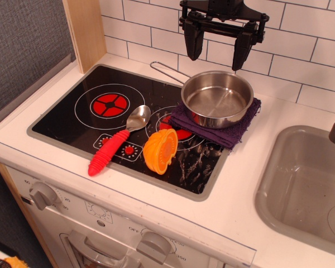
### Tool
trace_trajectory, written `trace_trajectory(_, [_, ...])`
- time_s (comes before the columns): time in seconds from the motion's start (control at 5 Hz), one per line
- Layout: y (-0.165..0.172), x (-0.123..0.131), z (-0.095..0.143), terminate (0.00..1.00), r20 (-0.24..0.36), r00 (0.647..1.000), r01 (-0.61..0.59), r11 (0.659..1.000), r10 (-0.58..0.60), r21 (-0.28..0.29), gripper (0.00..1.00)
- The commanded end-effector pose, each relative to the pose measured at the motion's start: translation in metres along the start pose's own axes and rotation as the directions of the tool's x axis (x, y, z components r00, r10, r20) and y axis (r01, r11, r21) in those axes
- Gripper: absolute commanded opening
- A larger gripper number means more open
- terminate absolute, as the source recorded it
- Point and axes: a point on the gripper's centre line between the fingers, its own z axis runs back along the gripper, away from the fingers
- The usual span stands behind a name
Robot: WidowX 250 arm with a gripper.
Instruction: Put the food on the upper left hand side of the stove.
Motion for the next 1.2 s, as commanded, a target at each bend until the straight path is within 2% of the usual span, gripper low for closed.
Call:
trace_trajectory(0.0, [0.0, 0.0, 0.0, 0.0, 0.0, 1.0, 0.0, 1.0, 0.0, 0.0, 1.0])
trace_trajectory(0.2, [0.0, -0.02, 0.007, 0.0, -0.001, 1.0, 0.023, 1.0, -0.023, 0.012, 1.0])
trace_trajectory(0.4, [0.004, -0.046, 0.024, 0.0, 0.035, 0.995, 0.089, 0.996, -0.089, 0.0, 1.0])
trace_trajectory(0.6, [0.008, -0.071, 0.025, 0.0, 0.025, 0.988, 0.151, 0.988, -0.151, 0.011, 1.0])
trace_trajectory(0.8, [0.009, -0.09, -0.003, 0.0, -0.024, 0.988, 0.152, 0.988, -0.151, 0.031, 1.0])
trace_trajectory(1.0, [0.013, -0.101, -0.025, 0.0, -0.035, 0.992, 0.126, 0.991, -0.125, 0.038, 1.0])
